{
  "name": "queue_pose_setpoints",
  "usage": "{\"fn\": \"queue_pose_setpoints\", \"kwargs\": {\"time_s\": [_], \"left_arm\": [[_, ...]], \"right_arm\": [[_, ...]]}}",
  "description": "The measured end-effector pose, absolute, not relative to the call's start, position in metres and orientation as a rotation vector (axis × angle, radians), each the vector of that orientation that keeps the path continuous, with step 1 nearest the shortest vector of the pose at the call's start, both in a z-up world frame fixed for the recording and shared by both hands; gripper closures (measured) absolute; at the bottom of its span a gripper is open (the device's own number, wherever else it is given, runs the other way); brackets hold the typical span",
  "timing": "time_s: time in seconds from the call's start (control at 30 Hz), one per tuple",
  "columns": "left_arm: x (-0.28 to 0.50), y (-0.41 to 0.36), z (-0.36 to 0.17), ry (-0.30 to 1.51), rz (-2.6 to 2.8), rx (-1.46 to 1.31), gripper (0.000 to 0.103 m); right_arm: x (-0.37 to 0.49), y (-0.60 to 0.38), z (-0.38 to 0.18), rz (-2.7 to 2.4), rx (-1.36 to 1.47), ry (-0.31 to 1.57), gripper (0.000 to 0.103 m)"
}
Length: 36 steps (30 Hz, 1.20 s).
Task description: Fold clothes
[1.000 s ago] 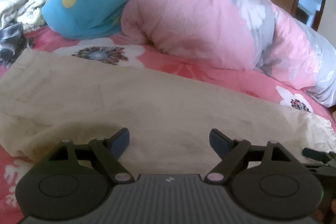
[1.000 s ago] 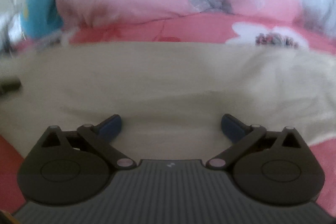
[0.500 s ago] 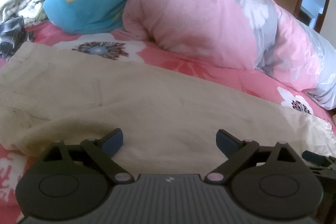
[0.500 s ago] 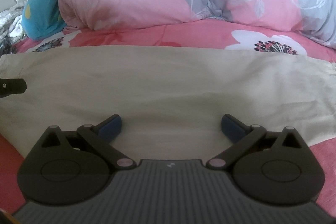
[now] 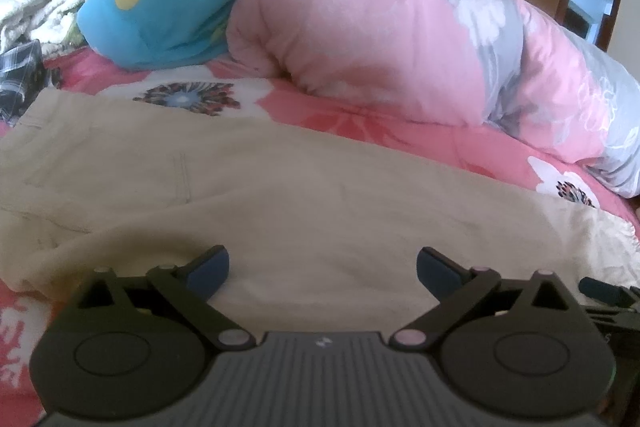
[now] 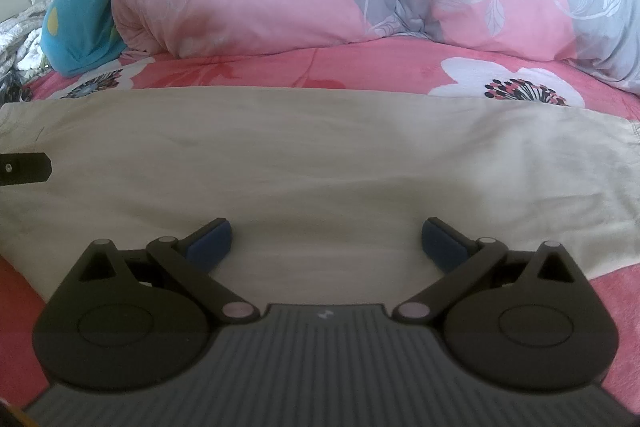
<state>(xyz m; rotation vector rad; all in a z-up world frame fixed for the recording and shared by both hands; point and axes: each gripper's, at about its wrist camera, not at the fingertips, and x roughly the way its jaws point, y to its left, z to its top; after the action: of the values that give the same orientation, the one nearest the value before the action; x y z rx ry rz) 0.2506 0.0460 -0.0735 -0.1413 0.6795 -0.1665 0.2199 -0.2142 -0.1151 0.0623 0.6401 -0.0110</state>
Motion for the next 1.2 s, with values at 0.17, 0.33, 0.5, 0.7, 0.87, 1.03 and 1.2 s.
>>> {"fn": "queue_pose_setpoints", "kwargs": {"time_s": [0.17, 0.33, 0.5, 0.7, 0.87, 1.03, 1.2], "left_arm": [[0.252, 0.042, -0.073, 0.693, -0.158, -0.112, 0.000], [0.253, 0.038, -0.072, 0.705, -0.144, -0.076, 0.000], [0.253, 0.036, -0.073, 0.708, -0.134, -0.064, 0.000], [0.253, 0.036, -0.072, 0.709, -0.114, -0.067, 0.000], [0.254, 0.037, -0.071, 0.712, -0.110, -0.085, 0.000], [0.254, 0.036, -0.071, 0.712, -0.110, -0.073, 0.000], [0.253, 0.037, -0.071, 0.713, -0.113, -0.066, 0.000]], "right_arm": [[0.220, -0.214, -0.115, -0.011, 0.062, 0.641, 0.001], [0.220, -0.214, -0.114, -0.011, 0.062, 0.641, 0.001], [0.220, -0.213, -0.114, -0.011, 0.062, 0.641, 0.001], [0.220, -0.213, -0.114, -0.011, 0.062, 0.641, 0.001], [0.220, -0.213, -0.114, -0.011, 0.063, 0.640, 0.001], [0.220, -0.213, -0.114, -0.011, 0.063, 0.640, 0.001], [0.220, -0.213, -0.115, -0.011, 0.063, 0.640, 0.001]]}}
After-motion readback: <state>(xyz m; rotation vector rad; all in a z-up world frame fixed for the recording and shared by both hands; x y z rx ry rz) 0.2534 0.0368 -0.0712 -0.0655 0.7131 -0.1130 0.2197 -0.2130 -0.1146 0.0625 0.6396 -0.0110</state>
